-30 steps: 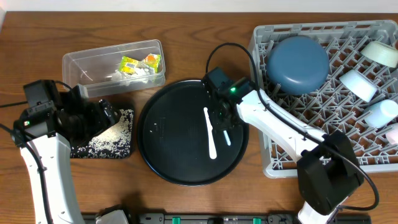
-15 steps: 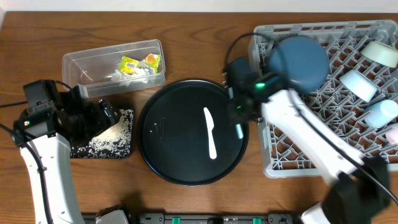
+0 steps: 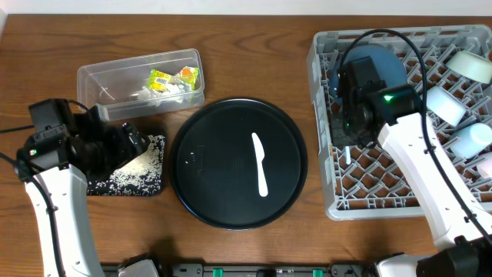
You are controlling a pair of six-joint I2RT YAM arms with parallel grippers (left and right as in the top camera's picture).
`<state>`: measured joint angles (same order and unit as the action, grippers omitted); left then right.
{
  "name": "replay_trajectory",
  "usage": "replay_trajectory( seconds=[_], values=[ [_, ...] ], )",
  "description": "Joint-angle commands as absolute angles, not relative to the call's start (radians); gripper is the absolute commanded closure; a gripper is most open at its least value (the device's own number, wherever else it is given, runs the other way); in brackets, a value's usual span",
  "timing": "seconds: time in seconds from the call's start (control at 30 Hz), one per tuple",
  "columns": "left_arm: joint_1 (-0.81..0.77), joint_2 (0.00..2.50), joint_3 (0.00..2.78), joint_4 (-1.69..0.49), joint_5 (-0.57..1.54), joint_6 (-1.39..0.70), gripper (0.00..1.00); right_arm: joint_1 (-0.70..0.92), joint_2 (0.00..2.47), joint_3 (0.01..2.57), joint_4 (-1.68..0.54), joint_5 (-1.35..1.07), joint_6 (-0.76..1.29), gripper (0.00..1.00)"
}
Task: Sort waste into correct bins and load items into the dishwasher rack
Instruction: 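Release the spoon in the rack and move right gripper back to tray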
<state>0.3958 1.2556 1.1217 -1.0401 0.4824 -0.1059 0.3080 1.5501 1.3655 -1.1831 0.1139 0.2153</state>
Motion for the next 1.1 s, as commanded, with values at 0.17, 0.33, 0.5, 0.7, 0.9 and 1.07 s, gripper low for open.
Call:
replay_trajectory(
  seconds=[0.17, 0.33, 0.5, 0.7, 0.9, 1.07],
  values=[
    [0.4, 1.261, 1.134, -1.042, 0.474, -0.111, 0.16, 0.3, 1.559, 1.234, -1.098, 0.131, 0.194, 0.99],
    [0.4, 1.261, 1.134, -1.042, 0.474, -0.111, 0.17, 0.3, 1.559, 1.223, -1.029, 0.131, 0.193, 0.92],
    [0.4, 1.261, 1.134, -1.043, 0.474, -0.111, 0.16, 0.3, 1.559, 1.23, -1.005, 0.131, 0.193, 0.71],
    [0.4, 1.261, 1.134, -1.043, 0.474, -0.111, 0.17, 0.314, 1.53, 1.311, -1.008, 0.072, 0.192, 0.71],
    [0.4, 1.261, 1.134, -1.043, 0.474, -0.111, 0.17, 0.398, 1.517, 1.378, -0.93, -0.121, 0.141, 0.69],
    [0.4, 1.261, 1.134, -1.043, 0.474, -0.111, 0.17, 0.507, 1.555, 1.378, -0.919, -0.12, 0.145, 0.66]
  ],
)
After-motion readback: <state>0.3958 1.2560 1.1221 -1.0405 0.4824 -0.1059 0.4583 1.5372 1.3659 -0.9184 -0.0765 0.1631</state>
